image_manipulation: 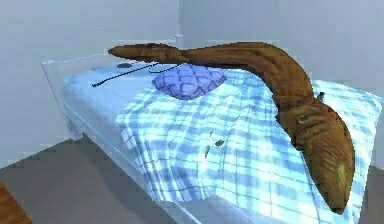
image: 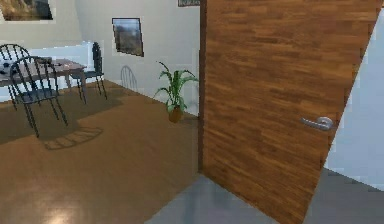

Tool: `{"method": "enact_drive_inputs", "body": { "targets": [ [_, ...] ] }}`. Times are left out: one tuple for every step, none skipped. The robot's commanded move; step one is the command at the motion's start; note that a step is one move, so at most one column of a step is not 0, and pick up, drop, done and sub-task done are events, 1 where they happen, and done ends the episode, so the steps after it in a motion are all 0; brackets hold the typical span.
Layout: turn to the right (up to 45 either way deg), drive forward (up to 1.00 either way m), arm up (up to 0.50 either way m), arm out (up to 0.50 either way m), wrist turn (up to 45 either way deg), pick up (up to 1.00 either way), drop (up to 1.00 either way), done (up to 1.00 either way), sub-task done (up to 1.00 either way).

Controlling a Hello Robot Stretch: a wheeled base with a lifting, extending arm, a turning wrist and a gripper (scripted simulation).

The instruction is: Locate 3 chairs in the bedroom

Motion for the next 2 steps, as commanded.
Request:
{"method": "enact_drive_inputs", "body": {
  "targets": [
    [-45.0,0.00,0.00,0.00,0.0,0.00,0.00,0.00,0.00],
    [0.0,1.00,0.00,0.00,0.0,0.00,0.00,0.00,0.00]
  ]
}}
